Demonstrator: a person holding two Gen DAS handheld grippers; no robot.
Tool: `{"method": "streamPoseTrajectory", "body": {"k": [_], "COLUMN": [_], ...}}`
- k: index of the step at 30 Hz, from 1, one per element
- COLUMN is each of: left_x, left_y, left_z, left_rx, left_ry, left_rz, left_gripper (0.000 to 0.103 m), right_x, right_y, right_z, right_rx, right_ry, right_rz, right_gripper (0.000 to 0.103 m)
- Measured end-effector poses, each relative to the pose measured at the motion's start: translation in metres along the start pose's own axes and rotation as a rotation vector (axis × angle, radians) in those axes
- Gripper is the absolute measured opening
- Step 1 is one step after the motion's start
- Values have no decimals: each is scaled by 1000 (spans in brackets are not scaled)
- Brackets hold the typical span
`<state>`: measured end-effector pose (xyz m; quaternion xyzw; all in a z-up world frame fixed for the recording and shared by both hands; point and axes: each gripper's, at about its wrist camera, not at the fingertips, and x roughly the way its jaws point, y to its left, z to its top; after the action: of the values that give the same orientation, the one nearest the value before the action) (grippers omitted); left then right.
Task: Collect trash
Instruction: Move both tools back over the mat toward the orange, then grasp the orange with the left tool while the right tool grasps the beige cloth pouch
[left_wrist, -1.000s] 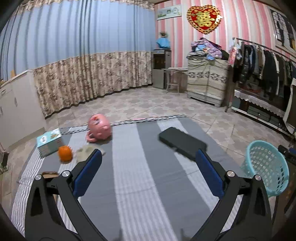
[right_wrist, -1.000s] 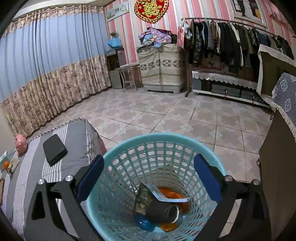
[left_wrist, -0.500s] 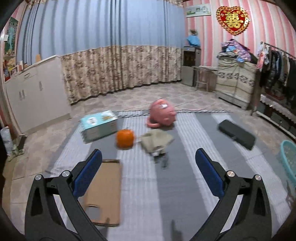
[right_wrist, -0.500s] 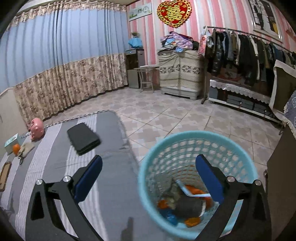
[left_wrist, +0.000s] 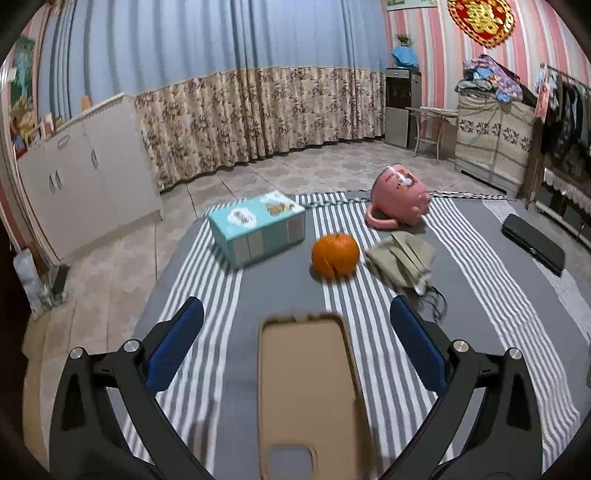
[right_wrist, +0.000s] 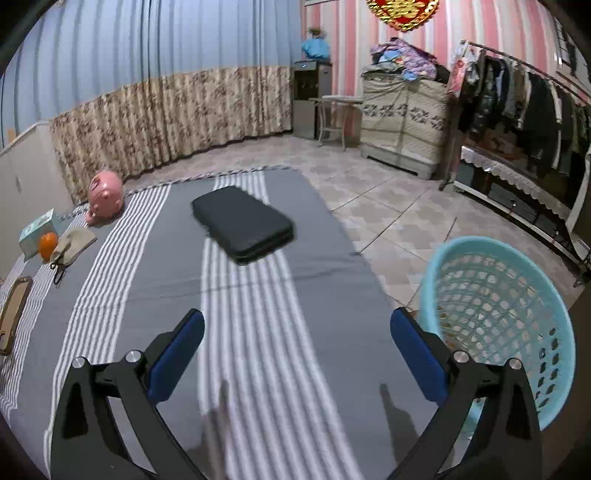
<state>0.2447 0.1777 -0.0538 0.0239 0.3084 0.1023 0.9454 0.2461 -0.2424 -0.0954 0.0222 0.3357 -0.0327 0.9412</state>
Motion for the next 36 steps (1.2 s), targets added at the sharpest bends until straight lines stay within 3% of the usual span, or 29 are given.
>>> {"method": "streamPoseTrajectory", "body": {"k": [5, 11, 14, 17, 20, 22, 24, 25, 32, 36], "left_x": [32, 83, 110, 122, 128, 133, 135, 133, 105, 107], "left_y": [-12, -22, -14, -14, -21, -27, -28, -26, -2, 33], "left_z": [26, 44, 44, 44, 44, 44, 43, 42, 37, 33], "left_rx": [35, 70, 6, -29, 5, 40, 39, 25, 16, -29], "left_ry": [40, 91, 171, 199, 188, 190, 202, 197, 127, 141], "left_rz": [-57, -15, -84, -135, -149, -136, -173, -188, -110, -30], "left_gripper": [97, 96, 77, 76, 76, 65, 50, 49, 47, 47], "right_x": [12, 22, 28, 34, 38, 39, 40, 41, 45, 49], "right_y": [30, 56, 63, 73, 87, 102, 116, 125, 193, 233], "right_z": [17, 23, 25, 29, 35, 39, 42, 44, 47, 45], "right_rx": [-4, -32, -45, -49, -55, -76, -98, -110, -184, -230], "right_ry": [34, 61, 80, 103, 100, 92, 89, 87, 71, 65], "right_rz": [47, 19, 29, 42, 55, 65, 64, 66, 122, 153], "right_gripper": [98, 98, 98, 98, 98, 98, 98, 98, 98, 98]}}
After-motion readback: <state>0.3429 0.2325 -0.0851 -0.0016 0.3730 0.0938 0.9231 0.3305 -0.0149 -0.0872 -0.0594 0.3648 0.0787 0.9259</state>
